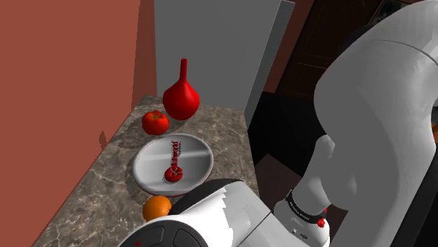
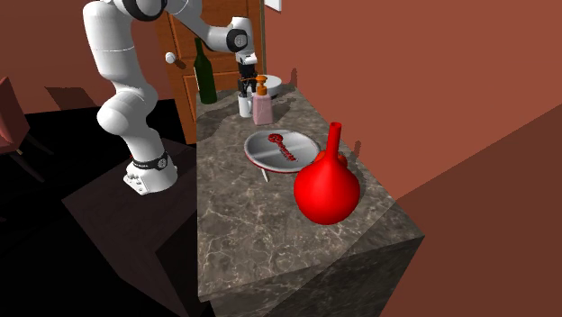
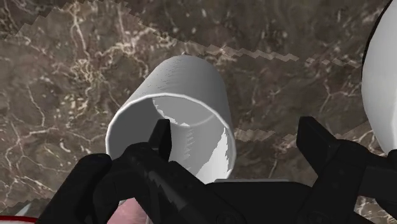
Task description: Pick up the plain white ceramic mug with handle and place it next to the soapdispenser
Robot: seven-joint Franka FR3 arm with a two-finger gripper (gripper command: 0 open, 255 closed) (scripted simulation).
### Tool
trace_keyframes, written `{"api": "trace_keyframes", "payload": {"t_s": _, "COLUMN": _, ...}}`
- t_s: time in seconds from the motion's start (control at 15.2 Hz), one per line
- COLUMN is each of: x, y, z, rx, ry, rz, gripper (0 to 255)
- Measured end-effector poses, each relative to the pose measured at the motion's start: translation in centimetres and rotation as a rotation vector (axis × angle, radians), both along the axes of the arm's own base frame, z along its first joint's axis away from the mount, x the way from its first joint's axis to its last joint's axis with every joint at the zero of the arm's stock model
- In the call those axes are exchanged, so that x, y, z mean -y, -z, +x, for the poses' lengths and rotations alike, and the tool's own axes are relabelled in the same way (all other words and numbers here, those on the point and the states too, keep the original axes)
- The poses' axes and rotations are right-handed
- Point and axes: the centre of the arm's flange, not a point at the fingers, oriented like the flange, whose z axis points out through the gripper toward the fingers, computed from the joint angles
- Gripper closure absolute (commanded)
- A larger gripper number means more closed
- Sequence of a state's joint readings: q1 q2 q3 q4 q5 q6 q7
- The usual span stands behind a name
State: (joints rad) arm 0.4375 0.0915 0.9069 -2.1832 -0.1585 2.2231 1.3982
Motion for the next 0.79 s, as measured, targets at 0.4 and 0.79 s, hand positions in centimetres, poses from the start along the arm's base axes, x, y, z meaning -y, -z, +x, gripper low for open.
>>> {"api": "trace_keyframes", "payload": {"t_s": 0.4, "x": 0.0, "y": -4.2, "z": -0.3, "rx": 0.001, "ry": 0.000, "rz": 0.000, "gripper": 0}}
{"api": "trace_keyframes", "payload": {"t_s": 0.79, "x": -0.1, "y": -4.9, "z": -0.3, "rx": 0.000, "ry": 0.000, "rz": 0.000, "gripper": 0}}
